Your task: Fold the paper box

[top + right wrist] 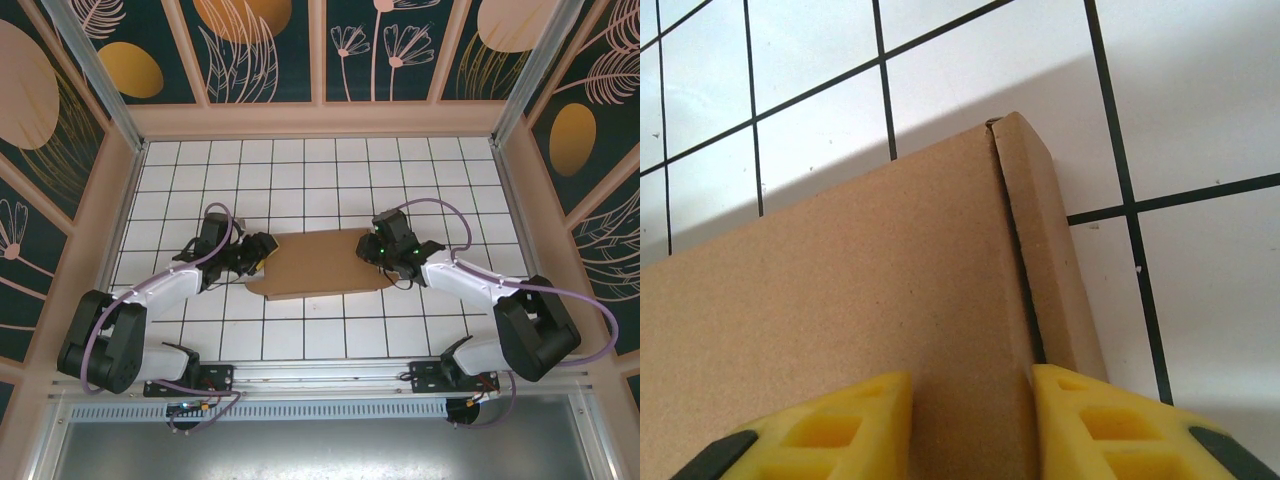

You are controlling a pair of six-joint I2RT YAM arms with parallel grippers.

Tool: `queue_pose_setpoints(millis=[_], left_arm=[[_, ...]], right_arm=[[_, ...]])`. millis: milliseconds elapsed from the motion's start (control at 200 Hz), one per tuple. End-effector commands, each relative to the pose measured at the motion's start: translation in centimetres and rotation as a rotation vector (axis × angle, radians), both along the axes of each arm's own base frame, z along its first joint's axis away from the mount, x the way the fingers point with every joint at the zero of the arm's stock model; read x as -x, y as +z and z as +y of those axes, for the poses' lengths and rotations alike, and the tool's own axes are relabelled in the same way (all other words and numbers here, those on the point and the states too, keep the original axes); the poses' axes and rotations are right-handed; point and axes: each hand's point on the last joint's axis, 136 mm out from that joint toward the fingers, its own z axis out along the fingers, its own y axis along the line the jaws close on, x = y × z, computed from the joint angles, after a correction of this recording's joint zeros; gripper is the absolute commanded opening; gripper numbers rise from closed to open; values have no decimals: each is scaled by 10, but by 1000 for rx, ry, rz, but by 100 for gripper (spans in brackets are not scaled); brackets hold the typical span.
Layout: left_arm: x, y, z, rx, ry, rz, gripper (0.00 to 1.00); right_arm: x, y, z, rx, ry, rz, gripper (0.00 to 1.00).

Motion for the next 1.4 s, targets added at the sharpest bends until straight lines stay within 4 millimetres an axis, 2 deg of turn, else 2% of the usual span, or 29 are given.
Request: queue_pose_setpoints(millis=[0,80,175,280,380,545,661,756,891,991,1186,1396], left_arm=[[5,36,-21,29,-142,-38,53],[6,36,-11,-59,-151,-60,56],[12,22,1,-155,-163,-31,58],[21,8,5,-171,-170,4,59],[26,3,6,-173,-174,14,59],[31,-3,-7,-44,-157,50,59],[26,7,-20,73,-144,41,57],[21,8,-21,78,-127,26,56],[19,-2,-19,62,-115,49,53],[15,6,-24,102,-111,44,52],[6,39,-30,148,-121,-25,52],[9,46,-34,181,-133,-18,53]], right_arm=[[7,-4,12,-9,44,39,35],[7,-5,10,0,39,39,35],[7,-6,8,10,35,42,35],[7,-8,7,20,32,43,35],[7,-10,6,25,32,46,35],[7,-12,8,23,32,51,35],[6,-15,9,21,29,57,35],[7,-15,9,24,31,58,35],[8,-18,9,23,31,62,35],[7,-18,11,24,33,64,35],[6,-17,12,32,41,61,35],[5,-18,11,40,43,63,35]])
